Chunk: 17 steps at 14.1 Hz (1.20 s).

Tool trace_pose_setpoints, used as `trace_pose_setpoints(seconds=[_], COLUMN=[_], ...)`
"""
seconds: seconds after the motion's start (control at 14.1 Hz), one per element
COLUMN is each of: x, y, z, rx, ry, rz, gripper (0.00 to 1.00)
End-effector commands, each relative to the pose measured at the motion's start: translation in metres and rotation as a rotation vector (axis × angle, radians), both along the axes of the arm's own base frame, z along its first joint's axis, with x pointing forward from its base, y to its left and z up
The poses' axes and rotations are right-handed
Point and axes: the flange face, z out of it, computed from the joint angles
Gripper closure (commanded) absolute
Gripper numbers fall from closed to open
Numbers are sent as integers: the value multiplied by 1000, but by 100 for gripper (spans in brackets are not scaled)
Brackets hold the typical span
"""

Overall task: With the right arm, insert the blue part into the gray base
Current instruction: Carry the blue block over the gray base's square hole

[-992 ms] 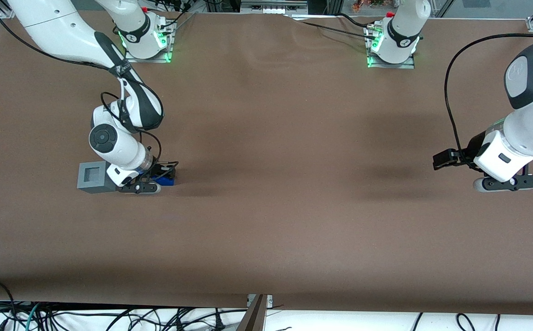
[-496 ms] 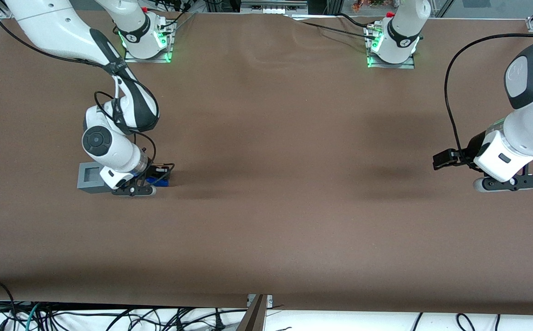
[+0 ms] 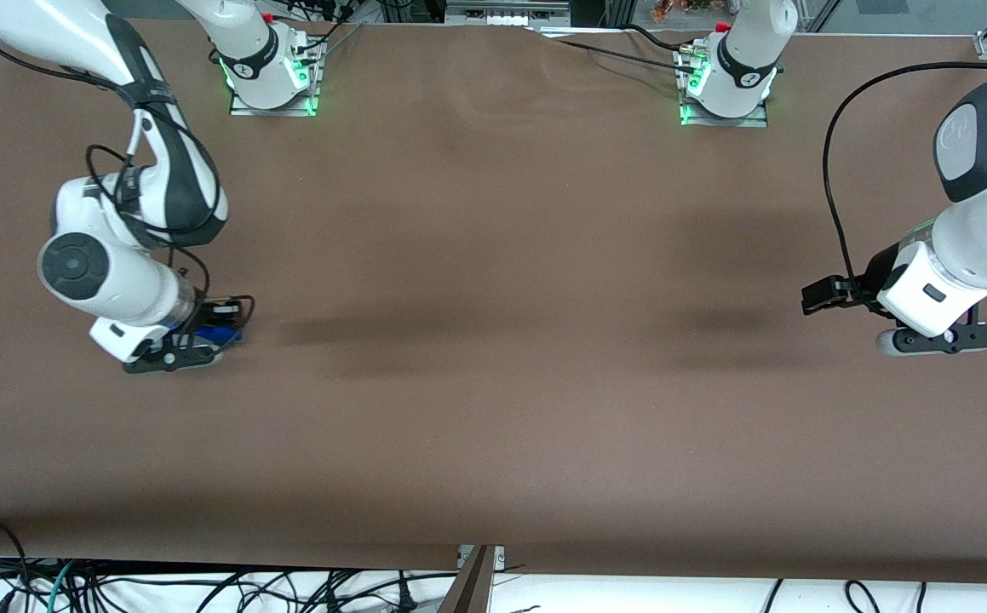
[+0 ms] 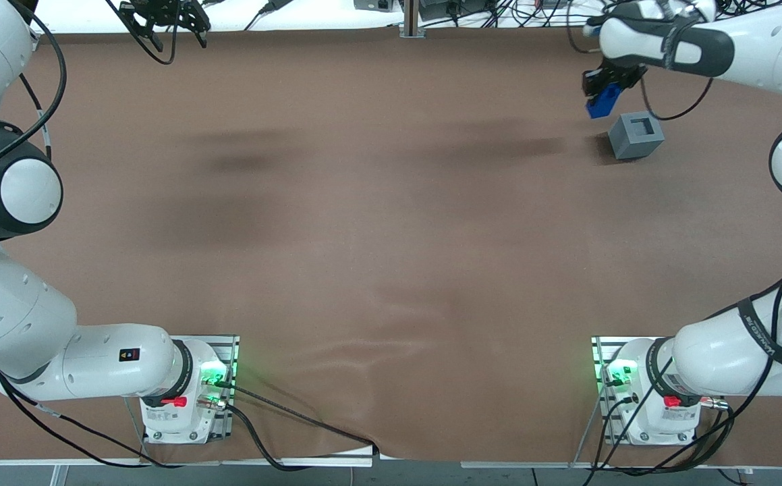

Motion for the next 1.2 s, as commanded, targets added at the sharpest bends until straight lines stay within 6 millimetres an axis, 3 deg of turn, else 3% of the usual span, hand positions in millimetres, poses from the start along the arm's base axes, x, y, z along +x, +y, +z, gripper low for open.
trace_pose_setpoints(seconds=[0.0,0.5,0.92,1.13], x=[2,-4,-6,-15], y=[-25,-92,-112,-122], z=[9,5,1,-14], rx=[-13,25,45,38], ry=[8,59,44,19], rz=[47,84,32,19], gripper=[100,100,100,100])
